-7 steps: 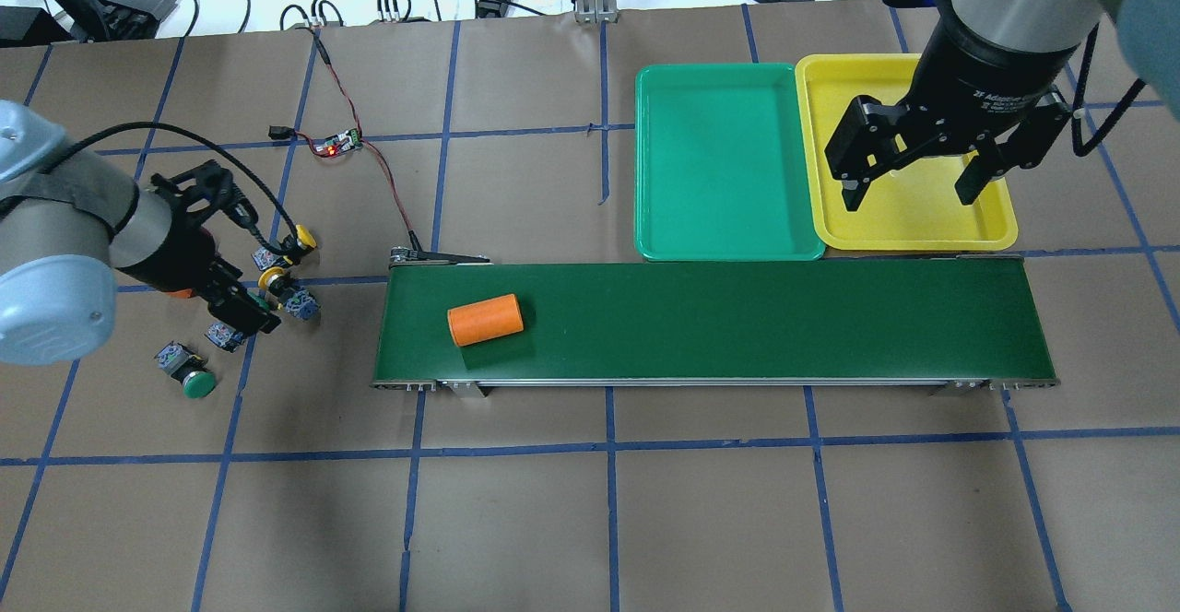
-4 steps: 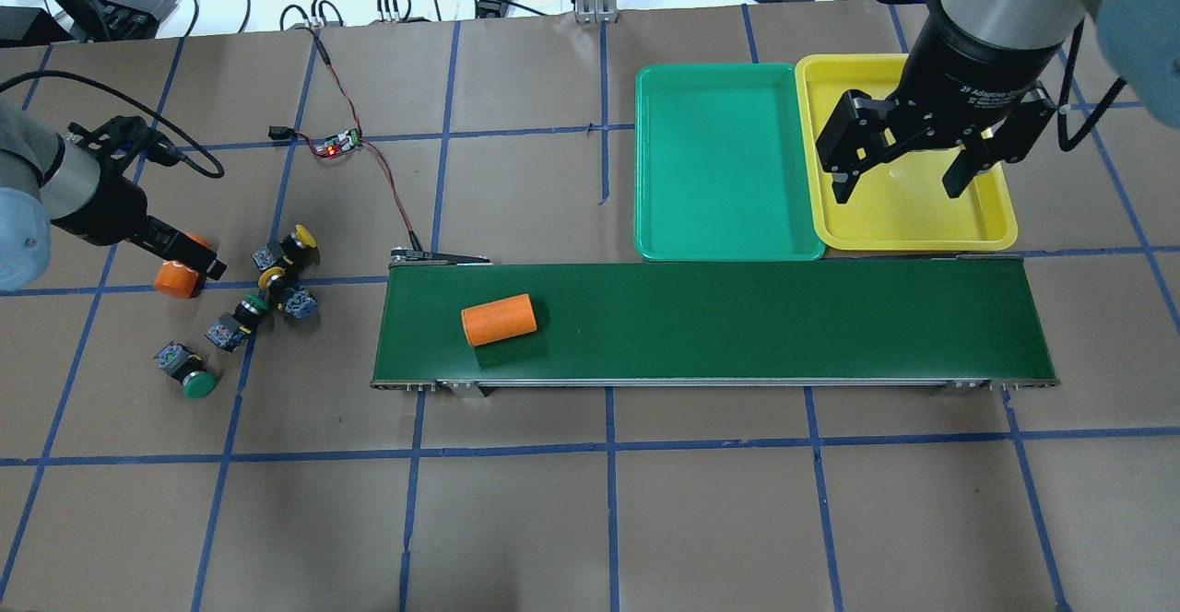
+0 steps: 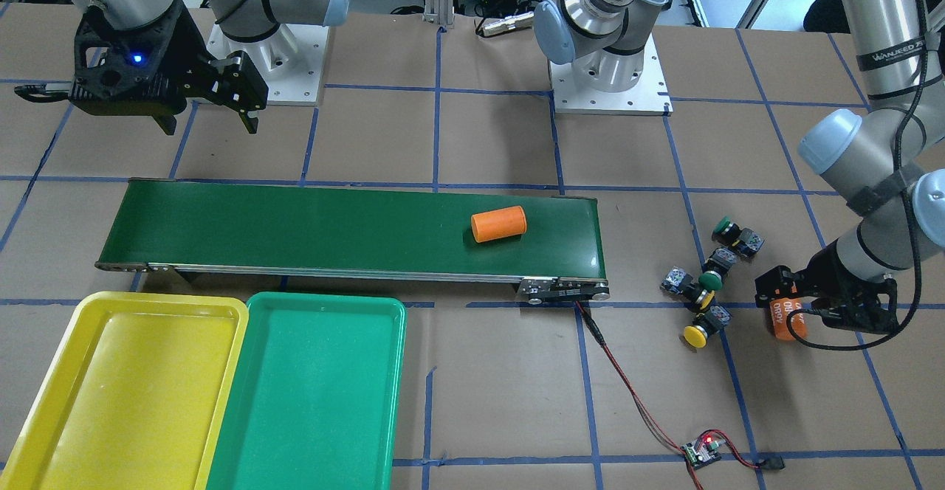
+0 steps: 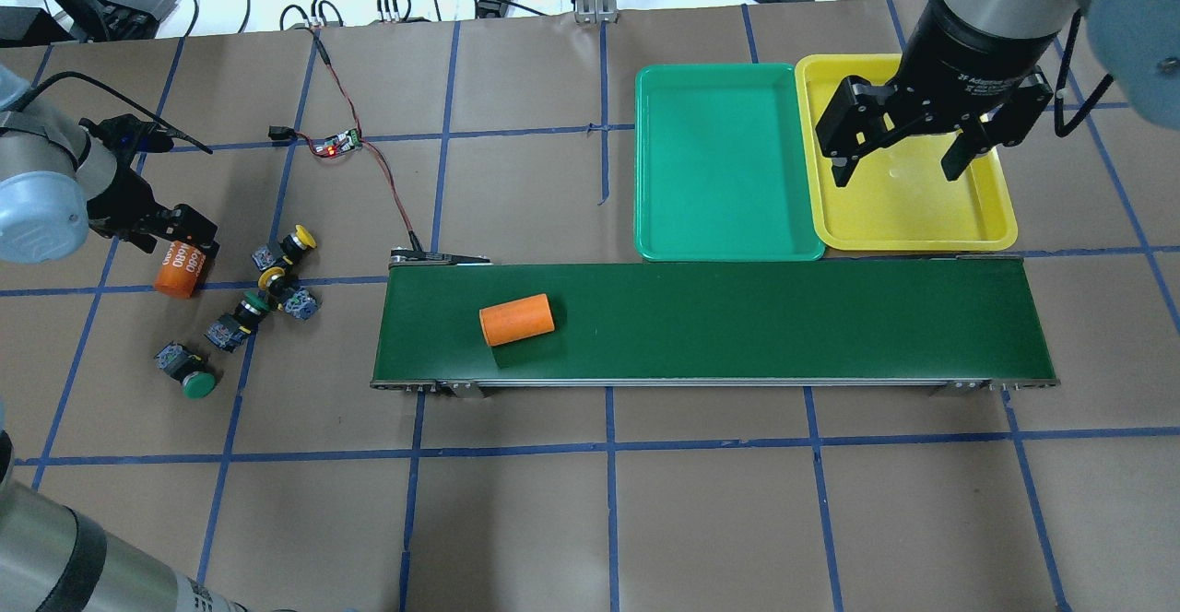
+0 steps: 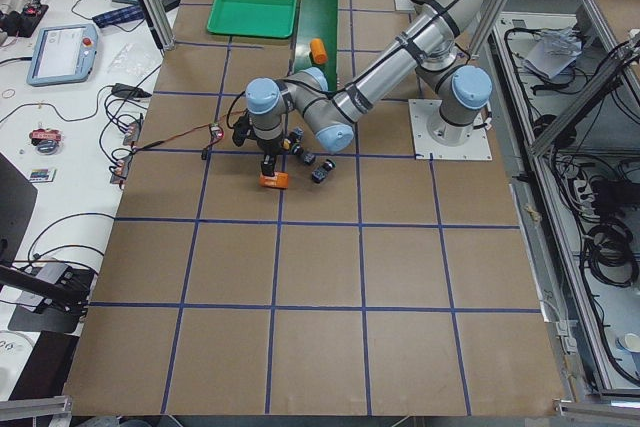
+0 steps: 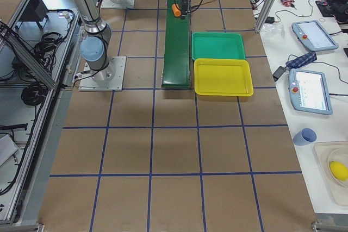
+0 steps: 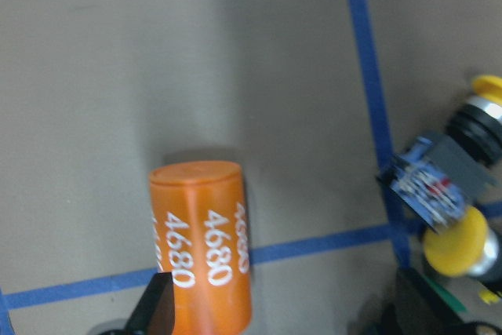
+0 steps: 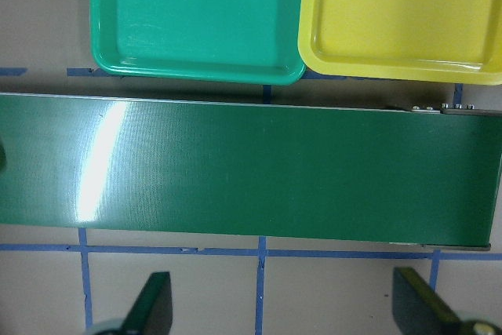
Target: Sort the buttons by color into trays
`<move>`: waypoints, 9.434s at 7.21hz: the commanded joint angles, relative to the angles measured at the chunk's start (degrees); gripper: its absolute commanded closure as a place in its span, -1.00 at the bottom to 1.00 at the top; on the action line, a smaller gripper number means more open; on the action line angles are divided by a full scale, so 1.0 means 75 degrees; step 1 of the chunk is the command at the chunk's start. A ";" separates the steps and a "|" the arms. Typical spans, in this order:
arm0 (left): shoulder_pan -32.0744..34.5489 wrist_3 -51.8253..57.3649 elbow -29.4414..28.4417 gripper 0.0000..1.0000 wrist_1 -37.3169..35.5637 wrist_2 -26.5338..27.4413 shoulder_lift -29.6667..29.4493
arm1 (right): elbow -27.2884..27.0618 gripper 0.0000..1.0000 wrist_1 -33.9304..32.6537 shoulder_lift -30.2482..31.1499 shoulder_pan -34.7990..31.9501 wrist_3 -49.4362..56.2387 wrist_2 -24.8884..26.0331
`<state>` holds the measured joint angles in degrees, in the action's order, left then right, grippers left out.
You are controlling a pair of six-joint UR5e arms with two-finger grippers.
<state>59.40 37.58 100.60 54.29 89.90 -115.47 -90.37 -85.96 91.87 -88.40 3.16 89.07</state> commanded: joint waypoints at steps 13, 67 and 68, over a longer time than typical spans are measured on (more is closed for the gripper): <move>0.3475 0.1902 -0.0175 1.00 0.3155 0.0048 0.1950 | 0.0002 -1.00 0.0329 0.0325 -0.0049 0.0094 -0.0193; 0.1985 -0.3761 0.0205 -1.00 0.2143 -0.0257 0.1606 | -0.0021 -1.00 0.0468 0.0383 -0.0049 0.0129 -0.0181; 0.1936 -0.3896 0.0181 -1.00 0.1626 -0.0117 0.1278 | -0.0021 -1.00 0.0516 0.0395 -0.0049 0.0060 -0.0193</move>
<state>75.89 7.09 102.50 70.91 88.21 -102.96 -90.50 -82.68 94.75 -88.75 3.99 87.73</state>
